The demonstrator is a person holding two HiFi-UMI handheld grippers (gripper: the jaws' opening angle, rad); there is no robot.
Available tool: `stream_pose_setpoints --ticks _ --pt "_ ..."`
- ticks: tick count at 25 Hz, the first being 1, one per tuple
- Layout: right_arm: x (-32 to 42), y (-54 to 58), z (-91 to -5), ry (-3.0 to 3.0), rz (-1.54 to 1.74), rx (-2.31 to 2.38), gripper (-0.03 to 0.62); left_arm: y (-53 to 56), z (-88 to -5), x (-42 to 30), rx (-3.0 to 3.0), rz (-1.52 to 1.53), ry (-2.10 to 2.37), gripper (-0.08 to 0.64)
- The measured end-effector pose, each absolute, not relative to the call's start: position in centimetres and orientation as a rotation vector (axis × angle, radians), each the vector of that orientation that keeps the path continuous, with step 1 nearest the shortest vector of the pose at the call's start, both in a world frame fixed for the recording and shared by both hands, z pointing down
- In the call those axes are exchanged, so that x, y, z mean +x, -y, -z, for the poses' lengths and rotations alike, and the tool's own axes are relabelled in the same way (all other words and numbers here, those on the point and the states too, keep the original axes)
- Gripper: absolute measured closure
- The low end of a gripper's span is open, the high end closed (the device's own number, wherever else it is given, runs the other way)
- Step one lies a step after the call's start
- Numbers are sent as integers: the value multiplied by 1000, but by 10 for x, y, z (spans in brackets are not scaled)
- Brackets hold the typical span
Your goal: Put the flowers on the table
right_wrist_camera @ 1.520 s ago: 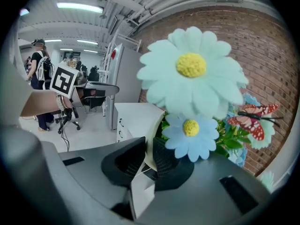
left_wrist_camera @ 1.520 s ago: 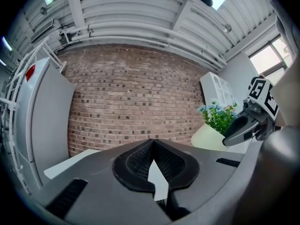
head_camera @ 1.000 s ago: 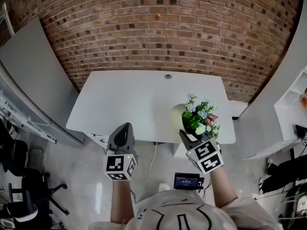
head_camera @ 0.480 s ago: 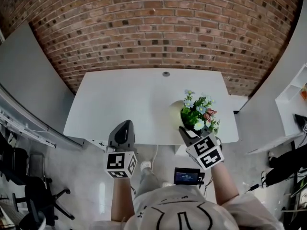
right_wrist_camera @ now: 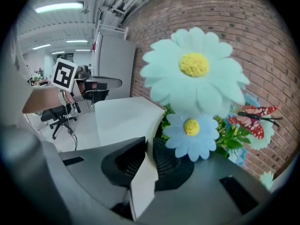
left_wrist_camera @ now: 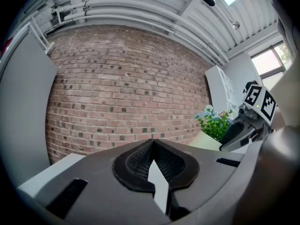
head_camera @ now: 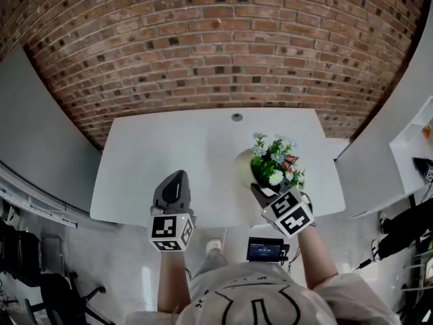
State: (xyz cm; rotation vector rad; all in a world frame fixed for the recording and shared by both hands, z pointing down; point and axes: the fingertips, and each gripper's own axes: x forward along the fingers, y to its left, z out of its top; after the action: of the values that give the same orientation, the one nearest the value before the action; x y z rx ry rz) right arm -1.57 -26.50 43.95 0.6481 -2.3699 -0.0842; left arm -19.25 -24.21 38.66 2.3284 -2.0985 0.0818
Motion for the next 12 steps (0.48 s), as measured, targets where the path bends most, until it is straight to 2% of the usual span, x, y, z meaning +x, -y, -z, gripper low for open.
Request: stream_pose_setpoints --ticks 12 --pt "-88 343 -477 2219 56 618 550 319 -410 -282 2309 -70 2029 548"
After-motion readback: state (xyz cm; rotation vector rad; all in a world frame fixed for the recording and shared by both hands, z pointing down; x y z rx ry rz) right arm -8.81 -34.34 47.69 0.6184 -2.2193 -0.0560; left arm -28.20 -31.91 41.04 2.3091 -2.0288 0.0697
